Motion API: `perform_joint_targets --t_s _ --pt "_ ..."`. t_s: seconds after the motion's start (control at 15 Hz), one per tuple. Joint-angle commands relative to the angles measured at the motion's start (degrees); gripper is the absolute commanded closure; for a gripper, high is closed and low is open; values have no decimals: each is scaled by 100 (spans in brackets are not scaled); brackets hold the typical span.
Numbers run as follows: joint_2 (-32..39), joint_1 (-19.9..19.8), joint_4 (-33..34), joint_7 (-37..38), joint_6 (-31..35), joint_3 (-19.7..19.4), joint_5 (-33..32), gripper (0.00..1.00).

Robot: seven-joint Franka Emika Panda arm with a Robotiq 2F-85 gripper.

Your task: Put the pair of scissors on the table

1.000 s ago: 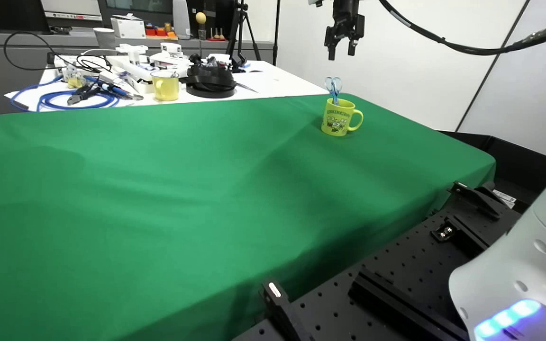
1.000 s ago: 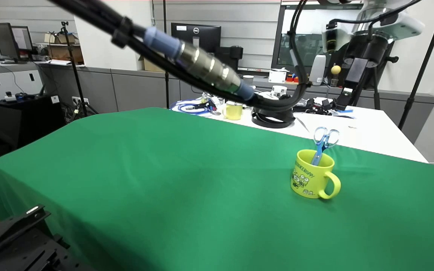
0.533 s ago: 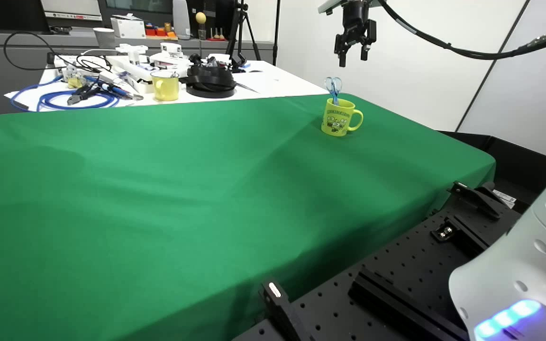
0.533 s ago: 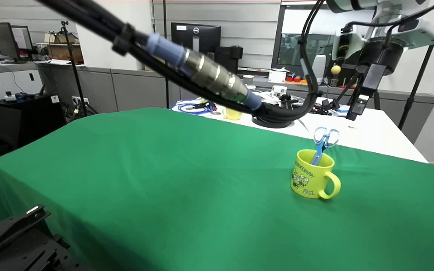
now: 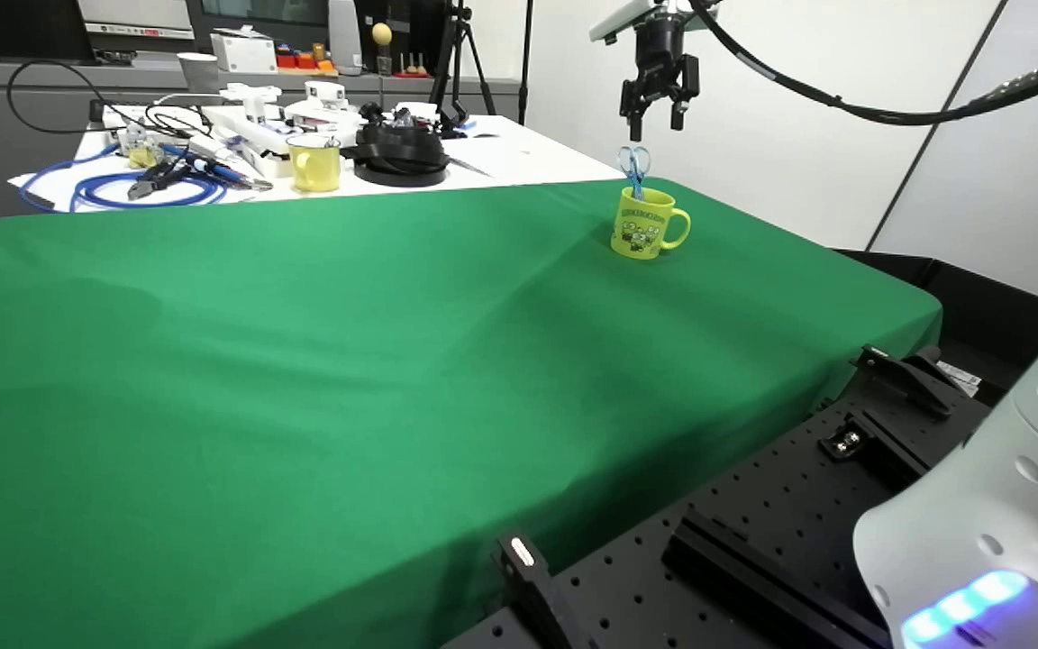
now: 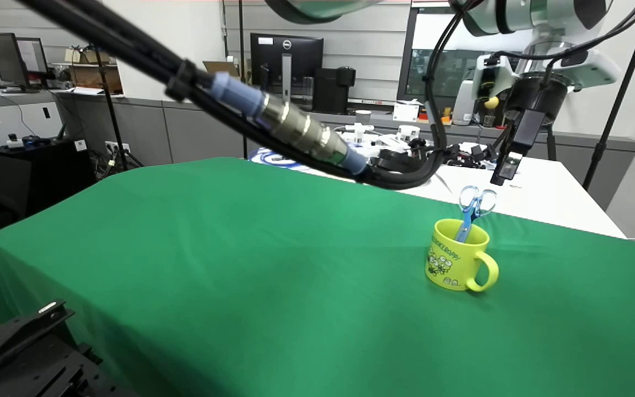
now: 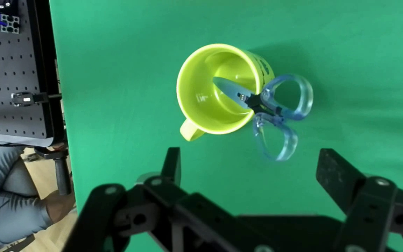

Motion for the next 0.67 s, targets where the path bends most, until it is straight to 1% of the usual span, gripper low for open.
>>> perform_joint_targets --t_s 0.0,0.6 --pt "216 -6 372 -30 -83 12 -19 0" --pt "322 37 316 -91 67 4 -28 0"
